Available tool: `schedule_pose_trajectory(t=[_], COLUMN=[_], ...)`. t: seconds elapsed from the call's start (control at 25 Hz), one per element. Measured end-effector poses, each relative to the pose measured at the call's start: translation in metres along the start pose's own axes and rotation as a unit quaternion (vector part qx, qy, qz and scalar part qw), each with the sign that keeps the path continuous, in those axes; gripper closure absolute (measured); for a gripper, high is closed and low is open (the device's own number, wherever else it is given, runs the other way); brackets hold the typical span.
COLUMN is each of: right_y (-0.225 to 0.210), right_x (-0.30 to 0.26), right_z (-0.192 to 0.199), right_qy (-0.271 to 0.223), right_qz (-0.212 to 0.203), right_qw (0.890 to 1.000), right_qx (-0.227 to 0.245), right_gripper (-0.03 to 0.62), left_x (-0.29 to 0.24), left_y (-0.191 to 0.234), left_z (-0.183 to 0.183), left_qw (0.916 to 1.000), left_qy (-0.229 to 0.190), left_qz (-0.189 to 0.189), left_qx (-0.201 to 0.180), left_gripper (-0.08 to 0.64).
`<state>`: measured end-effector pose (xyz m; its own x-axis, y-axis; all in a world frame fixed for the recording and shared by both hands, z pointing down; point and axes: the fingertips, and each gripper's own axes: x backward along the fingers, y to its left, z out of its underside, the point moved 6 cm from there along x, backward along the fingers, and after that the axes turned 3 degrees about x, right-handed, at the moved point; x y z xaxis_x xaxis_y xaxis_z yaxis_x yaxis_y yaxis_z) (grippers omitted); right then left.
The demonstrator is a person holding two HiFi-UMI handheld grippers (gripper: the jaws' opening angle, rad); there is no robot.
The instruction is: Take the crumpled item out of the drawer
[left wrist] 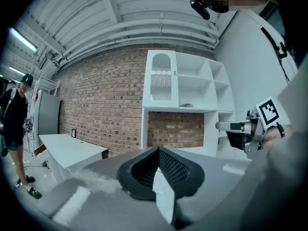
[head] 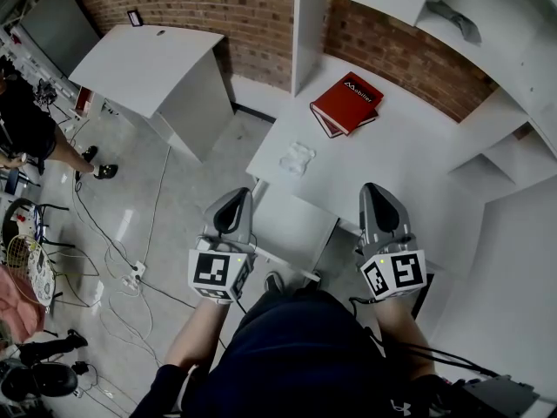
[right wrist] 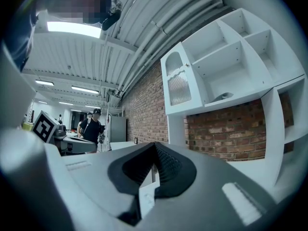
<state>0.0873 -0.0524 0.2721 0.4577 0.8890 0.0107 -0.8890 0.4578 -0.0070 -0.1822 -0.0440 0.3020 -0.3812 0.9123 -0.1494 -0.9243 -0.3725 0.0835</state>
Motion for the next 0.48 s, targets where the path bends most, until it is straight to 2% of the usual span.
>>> schedule_pose_trajectory(t=[0.48], right_y=[-0.0026], right_x=[-0.0034], right_z=[0.0018], right_qy=[0.002], right_qz=[-0.003], right_qw=[1.0], right_qx=[-0.002], right_gripper=[0.591], left_x=[-0.0057], left_y=[-0.0001], left_z=[0.0007], left_qw=[1.0], left_qy=[-0.001], left_qz=[0.004], left_qx=[-0.006], left_gripper=[0.557])
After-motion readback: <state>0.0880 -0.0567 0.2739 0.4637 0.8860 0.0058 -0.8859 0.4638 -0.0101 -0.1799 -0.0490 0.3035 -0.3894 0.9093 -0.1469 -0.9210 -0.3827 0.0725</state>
